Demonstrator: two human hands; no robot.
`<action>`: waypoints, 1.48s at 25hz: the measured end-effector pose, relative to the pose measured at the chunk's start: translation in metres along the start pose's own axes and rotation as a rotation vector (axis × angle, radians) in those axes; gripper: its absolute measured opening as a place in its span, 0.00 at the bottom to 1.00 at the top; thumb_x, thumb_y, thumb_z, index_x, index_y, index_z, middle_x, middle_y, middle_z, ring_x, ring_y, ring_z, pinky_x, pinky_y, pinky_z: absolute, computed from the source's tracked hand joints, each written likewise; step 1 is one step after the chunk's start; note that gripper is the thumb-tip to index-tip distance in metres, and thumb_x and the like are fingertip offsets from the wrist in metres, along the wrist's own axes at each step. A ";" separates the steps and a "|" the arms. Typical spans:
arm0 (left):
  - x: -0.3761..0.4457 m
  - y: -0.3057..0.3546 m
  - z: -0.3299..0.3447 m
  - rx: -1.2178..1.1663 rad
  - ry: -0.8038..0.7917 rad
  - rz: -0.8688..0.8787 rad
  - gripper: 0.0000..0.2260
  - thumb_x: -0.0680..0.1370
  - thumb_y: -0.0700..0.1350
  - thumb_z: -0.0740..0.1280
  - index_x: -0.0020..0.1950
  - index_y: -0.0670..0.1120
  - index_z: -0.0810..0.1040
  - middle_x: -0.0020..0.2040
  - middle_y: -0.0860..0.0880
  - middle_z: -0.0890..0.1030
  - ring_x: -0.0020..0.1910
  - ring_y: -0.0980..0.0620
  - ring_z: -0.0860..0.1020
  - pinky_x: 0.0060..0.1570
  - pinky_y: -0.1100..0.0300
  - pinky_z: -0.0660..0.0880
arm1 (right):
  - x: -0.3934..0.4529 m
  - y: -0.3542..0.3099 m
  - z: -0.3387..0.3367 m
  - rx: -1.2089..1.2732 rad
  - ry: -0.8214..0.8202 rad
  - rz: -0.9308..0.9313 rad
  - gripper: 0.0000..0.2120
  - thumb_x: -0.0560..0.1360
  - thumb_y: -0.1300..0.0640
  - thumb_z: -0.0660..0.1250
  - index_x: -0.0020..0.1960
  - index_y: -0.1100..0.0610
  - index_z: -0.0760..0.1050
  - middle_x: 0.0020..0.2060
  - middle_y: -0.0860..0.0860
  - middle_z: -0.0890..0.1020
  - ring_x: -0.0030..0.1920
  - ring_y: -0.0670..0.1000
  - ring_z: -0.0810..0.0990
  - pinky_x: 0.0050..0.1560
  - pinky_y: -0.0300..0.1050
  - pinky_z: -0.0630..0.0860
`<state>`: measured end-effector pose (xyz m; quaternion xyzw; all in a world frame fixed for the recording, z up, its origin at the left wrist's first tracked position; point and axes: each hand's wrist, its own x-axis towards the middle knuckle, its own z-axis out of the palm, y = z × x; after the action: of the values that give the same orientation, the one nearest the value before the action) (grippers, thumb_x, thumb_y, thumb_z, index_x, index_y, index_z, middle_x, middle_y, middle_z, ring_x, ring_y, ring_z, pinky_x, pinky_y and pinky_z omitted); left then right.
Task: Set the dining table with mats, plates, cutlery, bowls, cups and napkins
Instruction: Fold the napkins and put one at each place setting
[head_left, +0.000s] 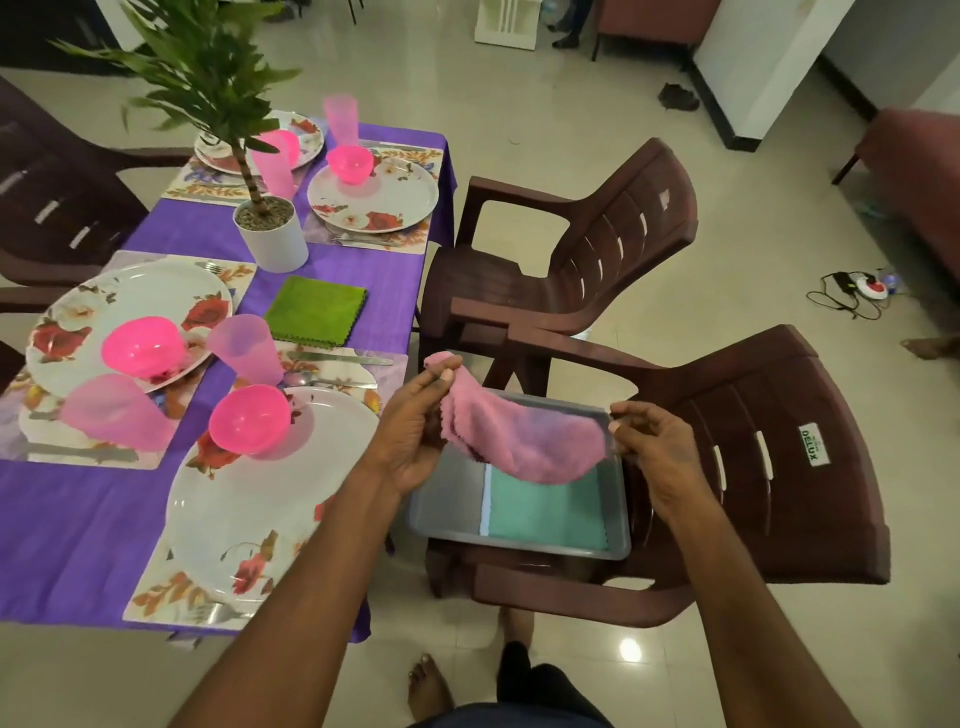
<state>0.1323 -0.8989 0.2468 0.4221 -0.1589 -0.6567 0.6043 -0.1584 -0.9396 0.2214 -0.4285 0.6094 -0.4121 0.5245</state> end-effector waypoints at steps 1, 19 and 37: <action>-0.002 0.000 0.006 -0.017 -0.001 -0.013 0.10 0.82 0.37 0.65 0.54 0.46 0.87 0.49 0.48 0.85 0.47 0.54 0.84 0.47 0.59 0.82 | 0.000 0.003 0.006 -0.010 -0.002 0.002 0.10 0.76 0.70 0.70 0.54 0.59 0.82 0.47 0.60 0.82 0.45 0.54 0.80 0.44 0.43 0.81; -0.018 -0.014 0.041 -0.185 -0.222 -0.047 0.26 0.74 0.33 0.67 0.72 0.48 0.76 0.73 0.40 0.73 0.63 0.41 0.79 0.58 0.51 0.79 | -0.084 -0.061 0.094 0.081 -0.257 -0.366 0.13 0.75 0.66 0.73 0.57 0.54 0.80 0.49 0.52 0.85 0.49 0.50 0.85 0.47 0.38 0.81; -0.036 -0.024 0.072 0.012 -0.074 0.112 0.21 0.79 0.29 0.66 0.68 0.45 0.75 0.45 0.49 0.82 0.48 0.51 0.84 0.49 0.59 0.81 | -0.081 -0.047 0.089 0.202 -0.046 -0.257 0.07 0.78 0.61 0.71 0.55 0.58 0.84 0.48 0.54 0.86 0.54 0.56 0.85 0.58 0.53 0.82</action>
<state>0.0594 -0.8819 0.2851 0.3916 -0.2084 -0.6360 0.6315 -0.0588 -0.8805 0.2792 -0.4575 0.4928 -0.5251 0.5217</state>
